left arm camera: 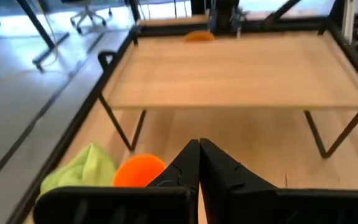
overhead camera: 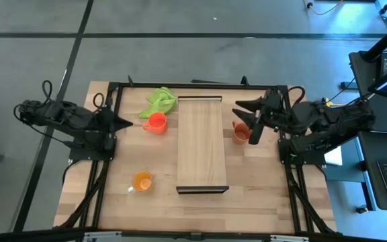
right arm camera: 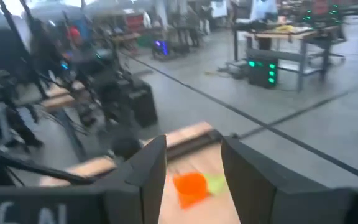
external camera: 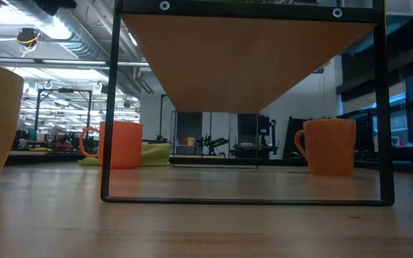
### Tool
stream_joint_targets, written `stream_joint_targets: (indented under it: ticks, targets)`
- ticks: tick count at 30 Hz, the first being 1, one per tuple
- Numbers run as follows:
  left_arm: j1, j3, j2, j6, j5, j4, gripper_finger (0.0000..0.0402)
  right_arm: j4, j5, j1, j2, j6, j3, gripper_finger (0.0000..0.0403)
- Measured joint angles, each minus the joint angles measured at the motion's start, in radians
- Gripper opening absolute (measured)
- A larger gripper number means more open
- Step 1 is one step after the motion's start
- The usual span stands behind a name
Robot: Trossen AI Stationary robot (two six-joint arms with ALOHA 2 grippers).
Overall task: Stack small to large cups/mugs on shelf
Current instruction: Put the brown mug on the shelf
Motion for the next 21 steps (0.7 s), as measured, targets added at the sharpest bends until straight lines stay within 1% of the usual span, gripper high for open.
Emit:
stream_joint_targets:
  ticks: [2, 4, 6, 15, 21]
  targets:
    - [0.000, 0.009, 0.000, -0.043, -0.003, 0.019, 0.0004, 0.031, -0.005, 0.000, 0.016, 0.000, 0.021, 0.0156]
    - [0.000, 0.025, 0.000, -0.119, -0.014, 0.027, 0.0005, 0.068, -0.005, 0.000, 0.024, 0.000, 0.034, 0.0156]
    - [0.000, 0.045, 0.000, -0.155, -0.026, 0.027, 0.0003, 0.105, -0.004, 0.000, 0.028, 0.001, 0.041, 0.0156]
    - [0.000, 0.083, 0.000, -0.167, -0.024, 0.070, 0.0009, 0.161, -0.004, 0.000, 0.059, 0.003, 0.041, 0.0156]
    - [0.000, 0.083, 0.000, -0.160, 0.011, 0.114, 0.0005, 0.285, -0.036, 0.000, 0.121, -0.011, 0.041, 0.0156]
